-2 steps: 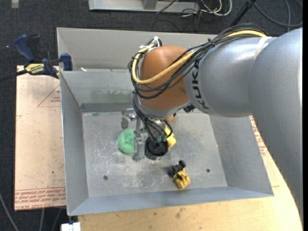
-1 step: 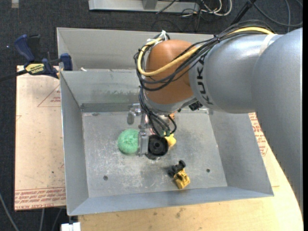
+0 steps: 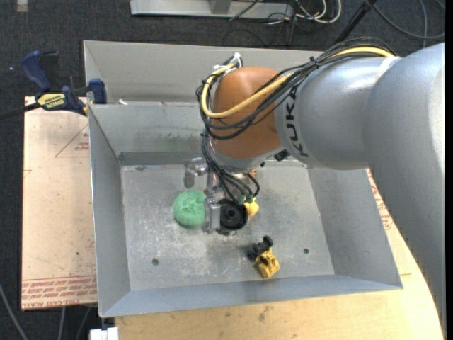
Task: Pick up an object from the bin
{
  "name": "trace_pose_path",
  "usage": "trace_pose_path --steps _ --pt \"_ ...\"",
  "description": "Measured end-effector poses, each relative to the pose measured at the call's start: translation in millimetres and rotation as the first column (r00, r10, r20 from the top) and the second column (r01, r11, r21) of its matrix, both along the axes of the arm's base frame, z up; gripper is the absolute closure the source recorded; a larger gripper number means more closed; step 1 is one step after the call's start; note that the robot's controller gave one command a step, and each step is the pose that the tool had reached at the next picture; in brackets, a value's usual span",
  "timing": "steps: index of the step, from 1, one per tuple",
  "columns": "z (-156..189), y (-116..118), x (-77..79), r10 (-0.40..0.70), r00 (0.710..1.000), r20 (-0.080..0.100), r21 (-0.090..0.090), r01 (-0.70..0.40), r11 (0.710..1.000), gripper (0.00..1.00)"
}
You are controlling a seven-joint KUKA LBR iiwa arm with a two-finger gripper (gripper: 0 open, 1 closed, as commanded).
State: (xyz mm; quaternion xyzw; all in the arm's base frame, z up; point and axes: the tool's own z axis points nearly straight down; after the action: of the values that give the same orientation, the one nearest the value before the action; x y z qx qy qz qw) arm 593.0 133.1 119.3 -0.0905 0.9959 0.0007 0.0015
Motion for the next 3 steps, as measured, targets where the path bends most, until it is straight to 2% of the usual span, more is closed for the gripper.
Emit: trace_pose_path --steps 1,2,3 --pt "-52.1 7.5 12.4 -0.037 0.999 -0.002 0.0 0.037 0.999 0.0" --pt "-49.4 1.5 6.6 -0.04 0.999 -0.002 0.0 0.04 0.999 1.0" --pt "-49.4 1.4 6.7 -0.041 0.999 -0.002 0.0 0.041 0.999 1.0"
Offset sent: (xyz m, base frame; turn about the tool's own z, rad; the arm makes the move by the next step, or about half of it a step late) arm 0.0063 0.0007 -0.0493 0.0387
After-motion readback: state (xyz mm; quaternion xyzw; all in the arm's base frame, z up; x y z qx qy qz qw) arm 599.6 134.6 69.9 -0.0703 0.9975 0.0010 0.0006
